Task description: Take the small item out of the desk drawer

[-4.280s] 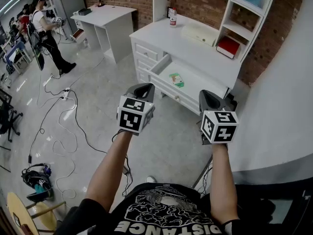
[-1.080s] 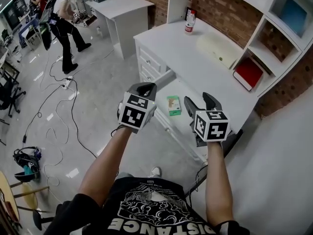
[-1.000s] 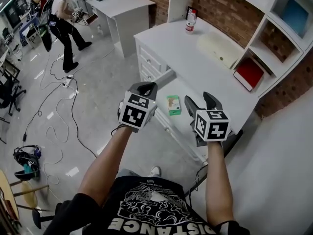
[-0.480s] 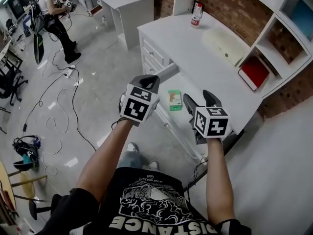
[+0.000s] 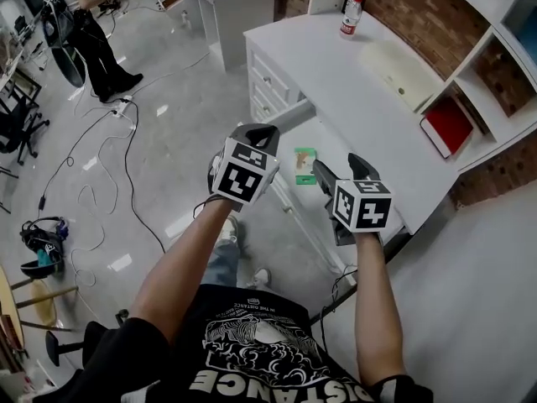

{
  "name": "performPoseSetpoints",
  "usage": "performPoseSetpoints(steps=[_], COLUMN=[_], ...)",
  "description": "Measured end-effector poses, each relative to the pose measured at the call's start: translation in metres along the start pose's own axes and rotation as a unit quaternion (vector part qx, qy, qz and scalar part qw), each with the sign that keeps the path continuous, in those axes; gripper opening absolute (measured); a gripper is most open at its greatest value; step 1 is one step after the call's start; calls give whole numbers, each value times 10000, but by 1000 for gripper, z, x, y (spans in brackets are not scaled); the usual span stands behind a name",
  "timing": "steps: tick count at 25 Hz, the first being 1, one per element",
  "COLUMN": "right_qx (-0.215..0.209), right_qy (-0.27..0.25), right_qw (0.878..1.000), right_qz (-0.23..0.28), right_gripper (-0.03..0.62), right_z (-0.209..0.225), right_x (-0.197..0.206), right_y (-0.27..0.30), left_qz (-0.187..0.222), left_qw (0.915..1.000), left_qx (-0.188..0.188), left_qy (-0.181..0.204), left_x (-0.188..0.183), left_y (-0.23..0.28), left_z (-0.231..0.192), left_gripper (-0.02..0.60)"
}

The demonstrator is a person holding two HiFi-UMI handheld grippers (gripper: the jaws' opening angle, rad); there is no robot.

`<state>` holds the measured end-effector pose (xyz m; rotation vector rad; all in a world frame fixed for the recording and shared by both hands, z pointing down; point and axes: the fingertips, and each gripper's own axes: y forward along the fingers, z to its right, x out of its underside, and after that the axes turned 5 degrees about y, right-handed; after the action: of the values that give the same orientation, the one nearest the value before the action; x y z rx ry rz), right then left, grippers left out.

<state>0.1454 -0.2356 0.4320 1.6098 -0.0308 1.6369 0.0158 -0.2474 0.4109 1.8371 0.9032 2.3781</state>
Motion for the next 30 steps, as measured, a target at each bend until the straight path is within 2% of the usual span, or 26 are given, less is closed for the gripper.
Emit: performPoseSetpoints(steps=[5,15,30], right_qx=[-71,41,396], right_qy=[56,182,454], right_qw=[9998,9969,9844], right_qz=[-158,-764,-1654], right_gripper=[362,373,385], right_z=[-4,6,26], right_x=[7,35,77], right_y=[23,74,146], left_qz=[-9,-129,-334], left_qw=[10000,9995,9975], left_qx=[-4,181,555], left_qy=[-50,-235,-274], left_x=[14,40,70], left_y=[13,45,92], left_z=[-13,-30,-66], left_gripper=[6,6,6])
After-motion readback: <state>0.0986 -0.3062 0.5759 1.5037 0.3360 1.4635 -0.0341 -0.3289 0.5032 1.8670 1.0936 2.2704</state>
